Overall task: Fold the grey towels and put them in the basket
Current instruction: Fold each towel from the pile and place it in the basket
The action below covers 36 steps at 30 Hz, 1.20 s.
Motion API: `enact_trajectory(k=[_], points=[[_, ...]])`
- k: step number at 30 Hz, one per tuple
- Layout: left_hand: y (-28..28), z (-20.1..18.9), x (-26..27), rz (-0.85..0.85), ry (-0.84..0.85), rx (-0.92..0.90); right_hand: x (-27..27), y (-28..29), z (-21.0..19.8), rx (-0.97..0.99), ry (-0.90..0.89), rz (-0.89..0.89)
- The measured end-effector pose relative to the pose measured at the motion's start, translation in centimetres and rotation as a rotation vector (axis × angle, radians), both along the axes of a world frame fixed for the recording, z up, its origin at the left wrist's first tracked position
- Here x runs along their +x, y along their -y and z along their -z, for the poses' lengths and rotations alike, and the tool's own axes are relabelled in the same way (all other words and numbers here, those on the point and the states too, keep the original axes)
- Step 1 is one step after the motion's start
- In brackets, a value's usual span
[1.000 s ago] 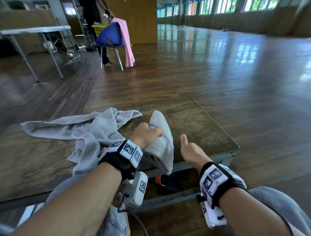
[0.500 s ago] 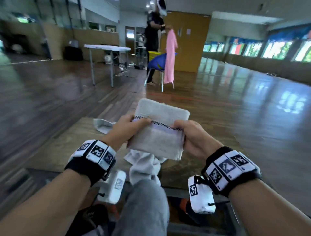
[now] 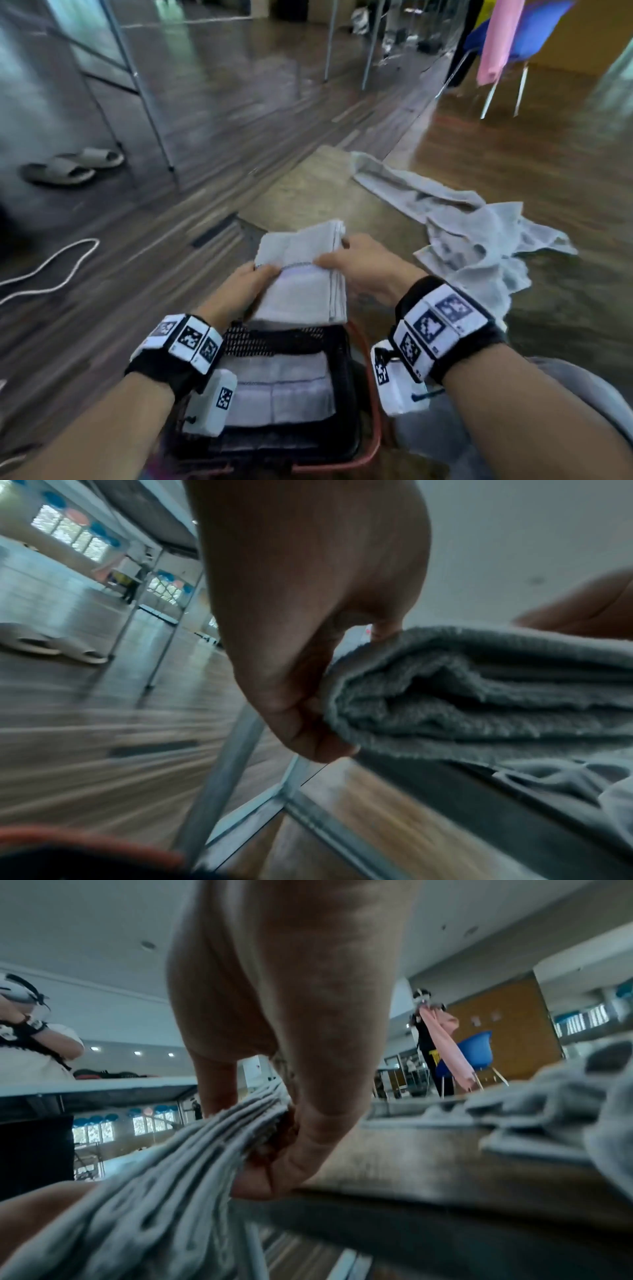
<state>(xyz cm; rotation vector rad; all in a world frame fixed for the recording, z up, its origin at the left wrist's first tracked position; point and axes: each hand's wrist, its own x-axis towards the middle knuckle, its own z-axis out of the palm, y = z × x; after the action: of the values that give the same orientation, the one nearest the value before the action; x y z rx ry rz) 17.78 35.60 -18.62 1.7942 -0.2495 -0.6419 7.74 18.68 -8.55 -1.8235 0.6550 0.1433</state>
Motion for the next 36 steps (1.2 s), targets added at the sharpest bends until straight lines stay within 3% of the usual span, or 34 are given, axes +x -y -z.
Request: enact_trajectory(k=[7,11,15,18,25,29,36], points=[[-4.8,11.1,-1.1,0.078,-0.315,0.350,0.3,-3.2,13.2,0.102,-0.312,-0.063],[-5.1,15.6,-3.2,-0.036,-0.275,0.450,-0.9,-4.4,19.8,0.094,-0.384,0.012],[-5.3,19.3,-5.2,-0.018,-0.299,0.537,-1.7,-5.7,24.3,0.042,-0.467,0.036],[-6.0,20.7,-5.5,-0.033,-0.296,0.555,-1.1,-6.7,26.2,0.029,-0.524,-0.048],[-7.5,22.5,-2.8,-0.256,-0.171,0.677,2.6,-8.0,29.3,0.089,-0.376,-0.140],[-7.7,24.1,-2.8,-0.168,-0.232,0.755,2.2,-8.2,31.2,0.114,-0.459,-0.244],[-7.1,25.3,-3.1,-0.045,-0.234,0.890,0.5,-7.0,32.3,0.127,-0.558,-0.272]])
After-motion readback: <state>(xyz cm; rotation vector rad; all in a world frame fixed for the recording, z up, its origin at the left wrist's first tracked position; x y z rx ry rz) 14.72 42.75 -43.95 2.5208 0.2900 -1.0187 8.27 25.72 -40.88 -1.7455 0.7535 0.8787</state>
